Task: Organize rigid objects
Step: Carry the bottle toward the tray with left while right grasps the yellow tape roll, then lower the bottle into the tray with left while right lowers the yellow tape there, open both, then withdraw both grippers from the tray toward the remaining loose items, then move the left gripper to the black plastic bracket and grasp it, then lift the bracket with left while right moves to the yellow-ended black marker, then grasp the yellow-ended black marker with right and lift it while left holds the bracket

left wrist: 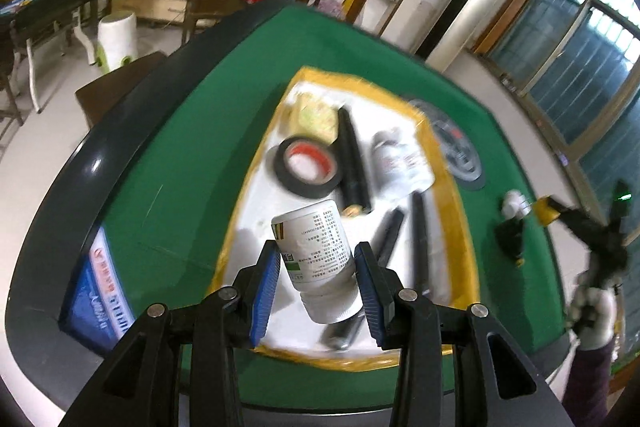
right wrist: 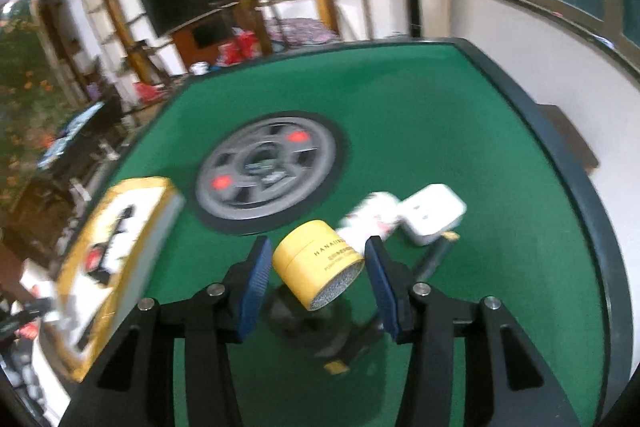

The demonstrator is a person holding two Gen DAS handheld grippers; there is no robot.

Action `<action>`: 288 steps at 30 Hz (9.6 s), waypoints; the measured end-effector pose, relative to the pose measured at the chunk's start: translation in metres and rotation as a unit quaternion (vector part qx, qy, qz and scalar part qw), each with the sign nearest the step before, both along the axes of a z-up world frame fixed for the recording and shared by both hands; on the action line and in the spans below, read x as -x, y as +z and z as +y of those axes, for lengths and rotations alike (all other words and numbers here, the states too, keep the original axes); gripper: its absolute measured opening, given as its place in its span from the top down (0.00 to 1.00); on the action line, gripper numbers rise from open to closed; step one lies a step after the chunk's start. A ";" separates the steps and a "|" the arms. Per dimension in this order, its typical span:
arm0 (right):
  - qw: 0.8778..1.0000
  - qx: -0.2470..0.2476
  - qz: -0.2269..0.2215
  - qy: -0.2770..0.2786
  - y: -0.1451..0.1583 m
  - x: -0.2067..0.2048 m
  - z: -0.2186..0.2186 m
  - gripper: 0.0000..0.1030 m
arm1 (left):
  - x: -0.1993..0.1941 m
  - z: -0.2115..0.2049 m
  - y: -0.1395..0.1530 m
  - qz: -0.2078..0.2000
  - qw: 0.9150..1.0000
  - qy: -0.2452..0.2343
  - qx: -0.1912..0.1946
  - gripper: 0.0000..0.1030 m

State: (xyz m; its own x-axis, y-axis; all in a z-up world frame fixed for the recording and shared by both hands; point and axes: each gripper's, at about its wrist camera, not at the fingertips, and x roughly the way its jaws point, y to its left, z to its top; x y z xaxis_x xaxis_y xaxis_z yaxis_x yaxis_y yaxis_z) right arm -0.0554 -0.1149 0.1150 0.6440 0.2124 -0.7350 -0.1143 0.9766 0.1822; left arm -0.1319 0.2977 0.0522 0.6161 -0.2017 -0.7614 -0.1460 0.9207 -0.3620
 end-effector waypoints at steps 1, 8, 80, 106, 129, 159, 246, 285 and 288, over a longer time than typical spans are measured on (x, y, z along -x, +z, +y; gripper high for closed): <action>1.000 -0.006 0.000 0.012 0.003 0.004 0.008 0.54 | -0.002 0.000 -0.005 0.010 1.000 0.000 -0.005 0.61; 0.993 -0.036 0.008 0.112 0.013 0.025 0.088 0.54 | -0.016 -0.002 -0.018 0.038 0.998 -0.014 -0.040 0.60; 0.992 -0.100 0.011 -0.072 -0.046 0.036 -0.061 0.28 | -0.004 -0.155 0.036 -0.041 0.988 -0.098 -0.117 0.37; 0.984 -0.112 -0.007 -0.138 -0.040 -0.007 -0.124 0.22 | -0.041 -0.291 -0.012 0.020 0.935 -0.204 -0.288 0.37; 0.982 -0.107 -0.001 -0.153 -0.049 -0.071 -0.135 0.22 | -0.070 -0.297 -0.027 0.042 0.938 -0.203 -0.279 0.23; 0.978 -0.091 0.005 -0.188 -0.065 -0.070 -0.155 0.22 | -0.096 -0.281 -0.027 0.058 0.960 -0.205 -0.184 0.02; 0.979 0.099 0.115 -0.137 -0.059 -0.033 -0.045 0.55 | 0.023 -0.125 0.038 -0.095 0.987 -0.125 -0.026 0.31; 0.991 -0.100 0.081 -0.026 -0.035 0.032 -0.011 0.86 | 0.038 -0.092 0.033 -0.076 0.992 -0.084 -0.048 0.31; 0.991 -0.103 0.085 -0.008 -0.034 0.035 0.003 0.86 | 0.038 -0.088 0.033 -0.076 0.993 -0.080 -0.050 0.31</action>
State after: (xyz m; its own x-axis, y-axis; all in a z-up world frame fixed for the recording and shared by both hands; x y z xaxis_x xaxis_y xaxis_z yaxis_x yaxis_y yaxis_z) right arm -0.0902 -0.1119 0.0812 0.5186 0.3604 -0.7753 -0.0499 0.9180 0.3934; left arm -0.1699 0.2096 0.0849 0.6920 -0.2347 -0.6826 0.0541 0.9599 -0.2752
